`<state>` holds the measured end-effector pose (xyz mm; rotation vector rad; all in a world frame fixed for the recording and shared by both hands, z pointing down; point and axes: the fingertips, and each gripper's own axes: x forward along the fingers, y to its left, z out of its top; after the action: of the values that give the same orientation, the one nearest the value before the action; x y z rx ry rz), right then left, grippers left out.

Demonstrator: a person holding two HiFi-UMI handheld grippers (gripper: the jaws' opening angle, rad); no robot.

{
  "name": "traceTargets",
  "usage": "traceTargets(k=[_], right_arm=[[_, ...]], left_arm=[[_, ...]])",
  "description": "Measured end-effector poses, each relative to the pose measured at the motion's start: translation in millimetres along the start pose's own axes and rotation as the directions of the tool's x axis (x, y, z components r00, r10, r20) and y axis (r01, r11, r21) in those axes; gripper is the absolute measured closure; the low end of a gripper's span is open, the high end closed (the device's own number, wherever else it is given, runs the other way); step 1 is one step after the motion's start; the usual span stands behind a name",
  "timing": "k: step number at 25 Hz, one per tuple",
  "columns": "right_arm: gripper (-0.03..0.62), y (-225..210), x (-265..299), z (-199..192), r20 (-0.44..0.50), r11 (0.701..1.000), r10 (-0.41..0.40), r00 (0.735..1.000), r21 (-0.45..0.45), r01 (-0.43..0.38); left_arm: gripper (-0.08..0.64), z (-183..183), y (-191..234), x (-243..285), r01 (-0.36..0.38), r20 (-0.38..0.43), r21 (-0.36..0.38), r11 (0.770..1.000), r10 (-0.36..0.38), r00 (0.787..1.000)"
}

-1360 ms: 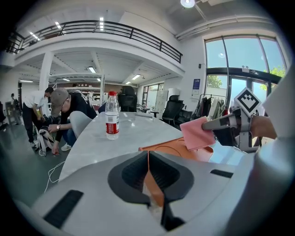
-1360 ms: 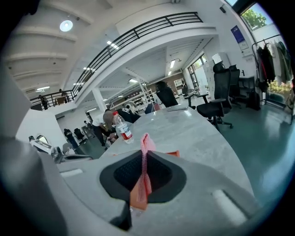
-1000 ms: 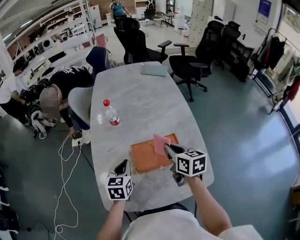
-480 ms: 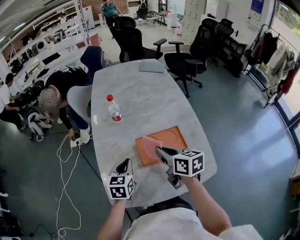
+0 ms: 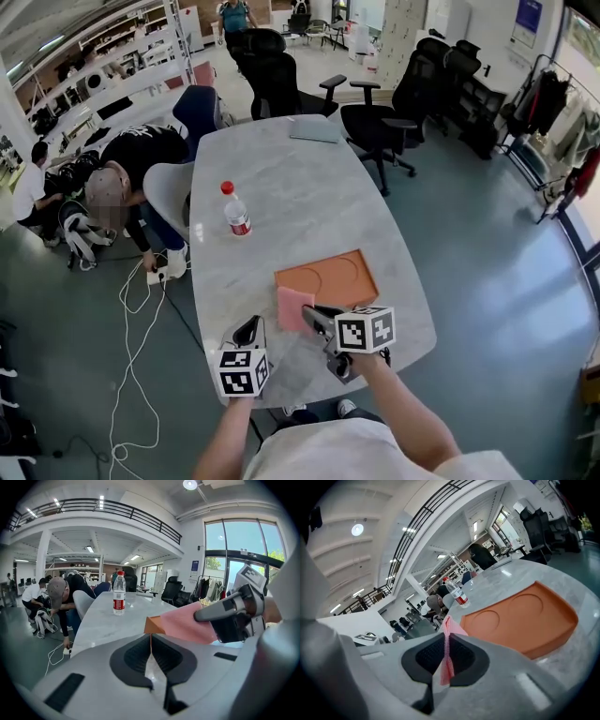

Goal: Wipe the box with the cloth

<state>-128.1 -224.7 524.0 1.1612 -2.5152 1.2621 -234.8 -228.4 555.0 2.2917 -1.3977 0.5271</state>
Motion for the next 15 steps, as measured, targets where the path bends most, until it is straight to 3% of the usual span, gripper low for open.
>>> traceTargets(k=[5,15], right_arm=[[0.577,-24,9,-12,-0.026,0.996,-0.067,0.997,-0.059,0.065],[0.578,-47,5,-15,-0.027,0.99,-0.097,0.995,-0.106,0.094]], left_arm=[[0.543,-3,-6,-3,-0.039,-0.006,-0.003,0.999,0.039,0.999],[0.543,-2,-17,-3,-0.087,-0.007,0.002,0.996,0.087,0.996]])
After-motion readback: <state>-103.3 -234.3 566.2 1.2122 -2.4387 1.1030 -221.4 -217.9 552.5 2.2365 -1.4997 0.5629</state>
